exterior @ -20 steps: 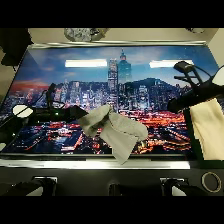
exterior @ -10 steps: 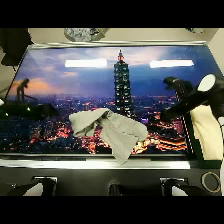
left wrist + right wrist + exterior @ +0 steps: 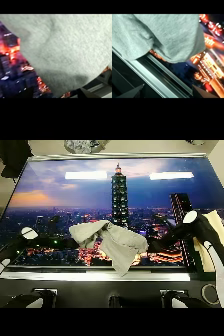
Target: Fold the shirts.
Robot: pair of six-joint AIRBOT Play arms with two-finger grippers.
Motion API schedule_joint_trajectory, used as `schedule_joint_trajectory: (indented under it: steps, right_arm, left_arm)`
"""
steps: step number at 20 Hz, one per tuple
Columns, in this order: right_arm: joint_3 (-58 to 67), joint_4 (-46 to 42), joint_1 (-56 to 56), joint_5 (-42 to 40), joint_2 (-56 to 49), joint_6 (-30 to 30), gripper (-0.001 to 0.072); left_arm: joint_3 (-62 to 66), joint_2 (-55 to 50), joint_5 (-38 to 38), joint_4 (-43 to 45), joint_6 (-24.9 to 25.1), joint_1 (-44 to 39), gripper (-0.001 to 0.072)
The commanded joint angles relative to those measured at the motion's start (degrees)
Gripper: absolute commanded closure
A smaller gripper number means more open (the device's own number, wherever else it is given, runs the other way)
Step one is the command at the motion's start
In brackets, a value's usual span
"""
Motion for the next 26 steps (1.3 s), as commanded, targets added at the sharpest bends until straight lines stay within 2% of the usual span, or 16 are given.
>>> schedule_joint_trajectory:
  steps: [1, 2, 4, 8, 11, 13, 14, 15, 16, 17, 18, 20, 22, 25, 26]
  right_arm:
    - [-4.4, 1.7, 0.0, -1.7, 0.0, -1.3, 0.0009]
    - [-5.6, 2.3, 0.0, -2.5, 0.2, -1.5, 0.001]
    - [-8.6, 3.8, 2.7, -4.4, 0.9, -2.8, 0.001]
    - [-14.0, 8.9, 14.5, -16.2, 0.7, -2.1, 0.0005]
    - [-14.6, 15.9, 17.7, -22.5, -1.4, -2.1, 0.0007]
    - [-14.6, 20.7, 18.4, -27.1, -2.7, -2.4, 0.0042]
    - [-14.6, 21.9, 18.3, -29.1, -2.7, -2.4, 0.0092]
    - [-14.4, 22.2, 18.3, -29.9, -2.6, -2.4, 0.0184]
    - [-14.1, 21.7, 18.3, -29.8, -2.5, -2.6, 0.0504]
    - [-13.3, 21.0, 18.0, -28.5, -2.1, -2.4, 0.067]
    - [-12.1, 20.3, 18.1, -26.7, -1.2, -4.2, 0.067]
    - [-7.6, 13.7, 18.1, -23.4, 2.4, -5.0, 0.067]
    - [0.8, 1.4, 18.0, -22.3, 8.7, -1.3, 0.067]
    - [18.0, -18.9, 18.1, -23.1, 19.3, 4.5, 0.067]
    - [24.6, -26.6, 18.1, -23.8, 22.8, 7.7, 0.067]
  left_arm:
    - [-1.8, -0.2, 8.4, -0.4, 0.4, -3.3, 0.0158]
    - [-1.8, -0.2, 9.3, 0.1, 0.4, -3.1, 0.038]
    - [-1.8, -0.2, 9.9, 1.4, 0.4, -3.1, 0.068]
    - [-1.8, -0.1, 8.6, 1.6, 0.4, -3.1, 0.068]
    - [-1.8, 0.1, 7.1, 1.6, 0.4, -3.1, 0.0681]
    - [-1.7, 0.3, 6.8, 1.6, 0.4, -3.1, 0.068]
    - [-1.7, 0.6, 6.7, 1.6, 0.4, -3.1, 0.068]
    - [-1.6, 0.9, 6.7, 1.6, 0.4, -3.1, 0.0681]
    - [-1.2, 1.2, 6.7, 1.7, 0.4, -3.1, 0.0681]
    - [0.1, 1.6, 6.2, 1.8, 0.4, -2.8, 0.0682]
    - [2.1, 2.0, 5.3, 2.1, 0.4, -2.4, 0.0681]
    - [8.9, 3.0, 2.2, 5.6, 0.4, -1.6, 0.0683]
    - [19.8, 4.3, -3.9, 12.7, 0.4, -1.5, 0.0683]
    - [40.1, 6.9, -10.6, 18.7, -0.2, -1.4, 0.0683]
    - [47.9, 7.8, -11.3, 21.1, -3.2, -1.3, 0.0683]
